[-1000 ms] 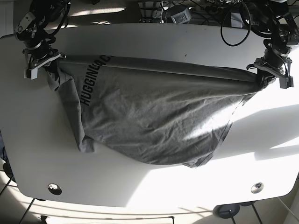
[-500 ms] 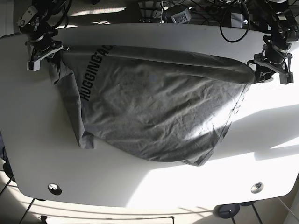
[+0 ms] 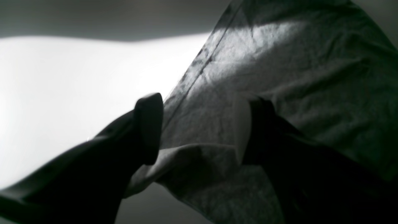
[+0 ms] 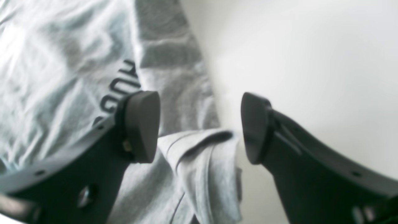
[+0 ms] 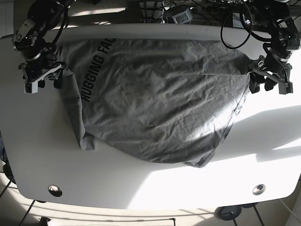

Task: Fold the T-shirt properly
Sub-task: 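Lay the held edge down and spread the shirt with both grippers, then grasp another shirt corner with the left gripper and pull it outward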

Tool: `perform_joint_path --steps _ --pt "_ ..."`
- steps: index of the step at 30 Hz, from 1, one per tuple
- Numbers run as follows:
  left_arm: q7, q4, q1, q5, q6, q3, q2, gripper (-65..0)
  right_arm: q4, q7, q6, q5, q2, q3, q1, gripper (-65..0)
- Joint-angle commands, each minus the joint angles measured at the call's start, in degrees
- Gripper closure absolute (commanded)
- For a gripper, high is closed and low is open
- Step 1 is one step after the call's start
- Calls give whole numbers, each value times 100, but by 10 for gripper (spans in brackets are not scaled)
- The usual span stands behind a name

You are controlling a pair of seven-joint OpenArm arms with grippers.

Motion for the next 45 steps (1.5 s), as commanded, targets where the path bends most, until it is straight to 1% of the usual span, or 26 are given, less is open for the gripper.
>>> perform_joint_path --steps 1,4,6,8,10,12,14,15,16,17,18,21,23,26,27,28,31,34,36,38,41,42,45 --pt "-115 83 -11 -33 7 8 -96 -332 80 89 31 65 58 -191 167 -393" --pt "-115 83 -169 -24 7 149 -87 -332 -104 124 13 -102 295 -929 272 -393" --pt "-115 83 -178 -24 7 211 -87 -332 -359 388 13 -313 331 -1351 430 -393" --pt "-115 83 -195 -24 7 299 -87 -332 -869 792 13 -638 331 -1412 738 -395" --pt "-115 83 -195 -24 7 343 -96 -332 -1405 941 40 -761 357 -1237 1046 -395" --pt "-115 83 -195 -24 7 343 -96 -332 -1959 950 57 -744 480 -727 1345 -390" --pt "-115 83 -195 -24 7 343 -96 -332 -2443 959 66 -744 498 -331 1565 -390" --pt "-115 74 -195 -24 7 343 -96 -332 -2645 959 119 -744 559 -191 1644 -390" --pt "-115 74 -195 -24 7 343 -87 -332 -2918 959 374 -744 709 -76 1723 -388" --pt "-115 74 -195 -24 7 343 -87 -332 -3058 959 550 -744 735 -67 1732 -388" --pt "-115 74 -195 -24 7 343 -87 -332 -3172 959 589 -744 735 -67 1732 -387" --pt "-115 74 -195 -24 7 343 -87 -332 -3357 950 589 -735 700 -59 1705 -387" --pt "-115 74 -195 -24 7 343 -87 -332 -3427 950 589 -735 542 -59 1705 -387" --pt "-115 74 -195 -24 7 343 -87 -332 -3489 941 589 -735 462 -94 1705 -387" --pt "-115 74 -195 -24 7 343 -87 -332 -3515 941 589 -744 331 -103 1705 -387" --pt "-115 74 -204 -24 7 343 -87 -332 -3533 941 589 -761 278 -103 1714 -387" --pt "-115 74 -204 -24 7 343 -87 -332 -3568 941 589 -752 260 -111 1732 -387" --pt "-115 74 -204 -24 7 343 -87 -332 -3568 959 589 -752 278 -437 1732 -385" --pt "-115 74 -204 -24 7 343 -87 -332 -3568 968 589 -752 278 -551 1732 -380" --pt "-115 74 -204 -24 7 343 -87 -332 -3568 968 589 -752 278 -551 1749 -276" --pt "-115 74 -204 -24 7 343 -105 -332 -3542 968 589 -788 287 -551 1855 -71" --pt "-115 74 -204 -33 7 334 -105 -332 -3533 968 589 -805 287 -551 1881 -24" --pt "-115 83 -222 -41 7 325 -122 -332 -3243 959 589 -805 295 -551 1863 -32"
